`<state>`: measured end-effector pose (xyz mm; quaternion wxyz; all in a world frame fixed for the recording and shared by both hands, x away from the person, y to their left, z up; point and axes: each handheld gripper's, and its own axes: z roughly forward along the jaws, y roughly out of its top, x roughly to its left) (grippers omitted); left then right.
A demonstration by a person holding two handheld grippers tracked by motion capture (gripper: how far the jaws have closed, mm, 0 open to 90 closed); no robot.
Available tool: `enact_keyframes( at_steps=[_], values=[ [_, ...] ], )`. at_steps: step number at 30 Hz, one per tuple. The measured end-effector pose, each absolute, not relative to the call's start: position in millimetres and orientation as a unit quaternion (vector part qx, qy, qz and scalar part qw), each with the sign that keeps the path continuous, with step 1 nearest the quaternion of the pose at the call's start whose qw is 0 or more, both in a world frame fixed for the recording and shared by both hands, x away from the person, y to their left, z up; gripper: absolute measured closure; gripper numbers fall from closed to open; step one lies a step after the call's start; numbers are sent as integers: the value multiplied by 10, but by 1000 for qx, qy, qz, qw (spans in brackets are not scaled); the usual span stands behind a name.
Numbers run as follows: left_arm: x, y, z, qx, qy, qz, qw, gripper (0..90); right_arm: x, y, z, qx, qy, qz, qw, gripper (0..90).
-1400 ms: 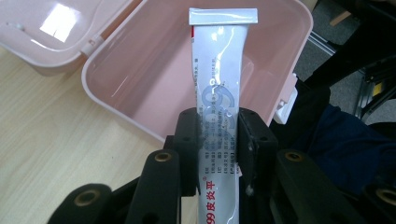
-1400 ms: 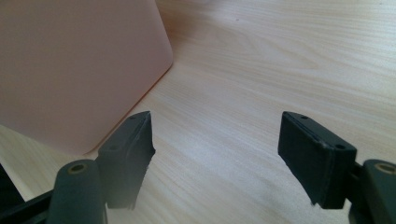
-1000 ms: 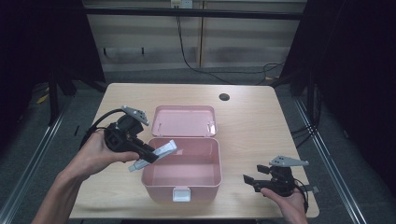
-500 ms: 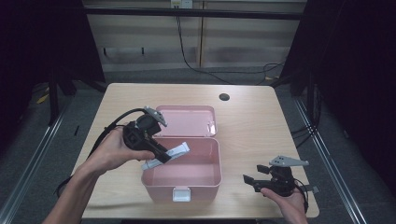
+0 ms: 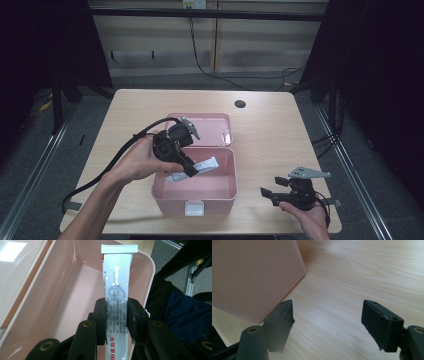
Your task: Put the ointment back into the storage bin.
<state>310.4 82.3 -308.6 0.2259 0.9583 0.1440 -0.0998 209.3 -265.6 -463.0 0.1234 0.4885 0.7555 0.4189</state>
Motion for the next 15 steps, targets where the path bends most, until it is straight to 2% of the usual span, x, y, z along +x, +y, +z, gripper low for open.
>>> enact_keyframes(
  at_steps=[15],
  values=[
    [3137, 597, -3402, 966, 128, -115, 192, 711, 2089, -2660, -4627, 488, 756, 419, 123, 255]
  ],
)
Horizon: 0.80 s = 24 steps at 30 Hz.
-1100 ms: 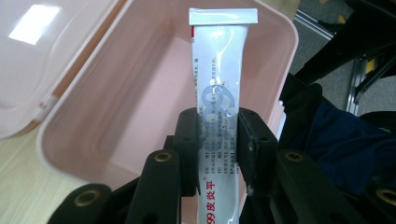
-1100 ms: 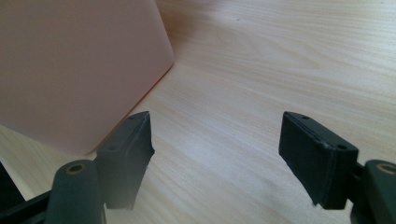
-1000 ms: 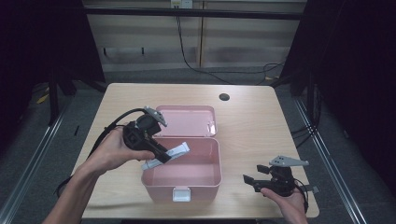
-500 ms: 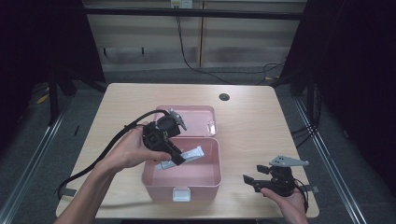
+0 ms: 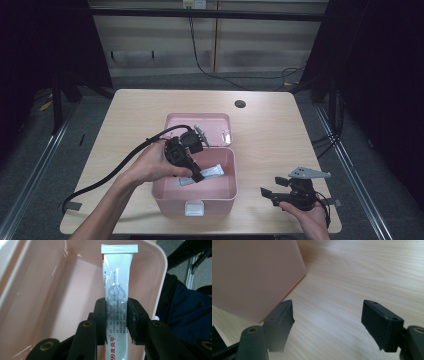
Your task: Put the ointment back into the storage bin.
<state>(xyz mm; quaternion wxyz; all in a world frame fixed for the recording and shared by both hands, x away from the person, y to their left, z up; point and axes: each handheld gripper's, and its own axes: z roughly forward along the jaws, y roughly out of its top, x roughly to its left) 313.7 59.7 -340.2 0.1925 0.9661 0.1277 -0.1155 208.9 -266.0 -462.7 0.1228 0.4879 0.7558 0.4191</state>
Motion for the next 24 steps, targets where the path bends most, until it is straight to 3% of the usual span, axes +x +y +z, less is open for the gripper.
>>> enact_keyframes(
  at_steps=[24],
  values=[
    [3085, 397, -3760, 967, 120, -157, 161, 710, 2087, -2673, -4626, 486, 756, 421, 123, 254]
  ],
)
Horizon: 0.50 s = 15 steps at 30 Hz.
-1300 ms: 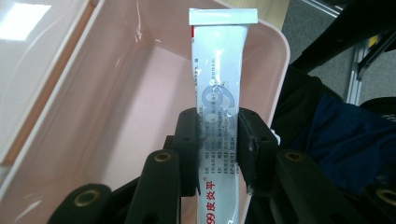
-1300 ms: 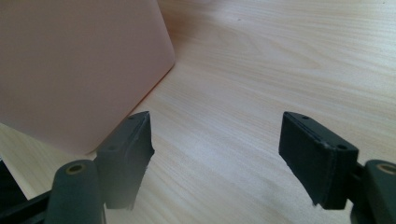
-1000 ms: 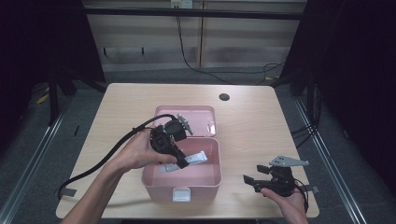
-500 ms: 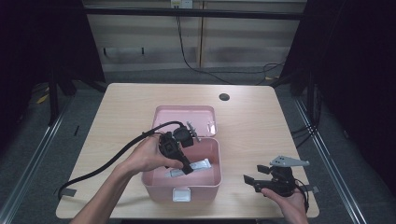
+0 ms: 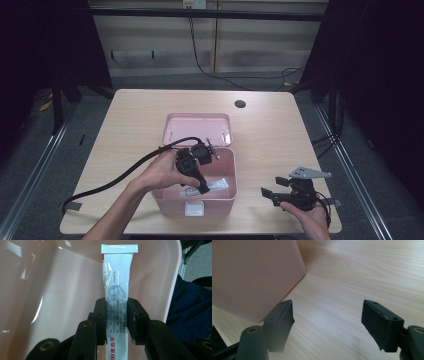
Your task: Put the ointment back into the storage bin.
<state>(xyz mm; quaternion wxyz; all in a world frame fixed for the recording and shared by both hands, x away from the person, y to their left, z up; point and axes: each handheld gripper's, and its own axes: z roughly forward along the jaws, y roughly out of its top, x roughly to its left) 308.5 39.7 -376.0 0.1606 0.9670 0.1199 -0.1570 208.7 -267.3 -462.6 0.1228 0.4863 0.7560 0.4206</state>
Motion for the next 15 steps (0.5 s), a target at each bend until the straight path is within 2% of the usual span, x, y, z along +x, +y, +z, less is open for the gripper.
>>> enact_keyframes(
  at_steps=[15],
  values=[
    [3114, 317, -3969, 970, 120, -165, 130, 710, 2088, -2673, -4628, 486, 756, 420, 122, 254]
  ],
)
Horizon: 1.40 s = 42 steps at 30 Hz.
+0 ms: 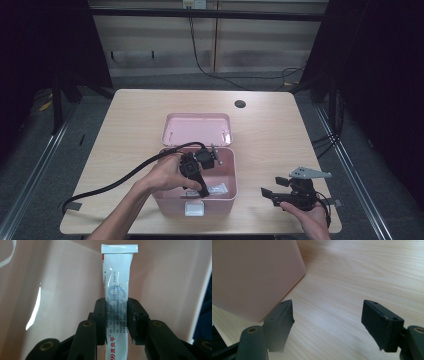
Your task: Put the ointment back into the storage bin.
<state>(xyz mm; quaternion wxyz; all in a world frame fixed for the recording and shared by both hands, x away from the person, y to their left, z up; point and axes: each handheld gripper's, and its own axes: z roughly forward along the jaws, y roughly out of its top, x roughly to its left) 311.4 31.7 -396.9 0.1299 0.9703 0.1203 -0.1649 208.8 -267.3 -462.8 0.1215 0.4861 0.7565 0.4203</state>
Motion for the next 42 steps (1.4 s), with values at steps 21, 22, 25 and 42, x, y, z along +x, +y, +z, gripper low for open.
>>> enact_keyframes(
  at_steps=[21, 22, 25, 42],
  values=[
    [3171, 190, -4261, 969, 118, -195, 95, 709, 2088, -2673, -4633, 487, 756, 419, 120, 254],
    [3171, 190, -4261, 969, 118, -195, 95, 709, 2088, -2673, -4633, 487, 756, 419, 120, 254],
    [3160, 174, -4308, 970, 109, -199, 88, 709, 2087, -2673, -4633, 487, 757, 418, 122, 254],
    [3186, 176, -4493, 968, 106, -220, 63, 708, 2085, -2677, -4633, 491, 756, 416, 123, 254]
  ],
)
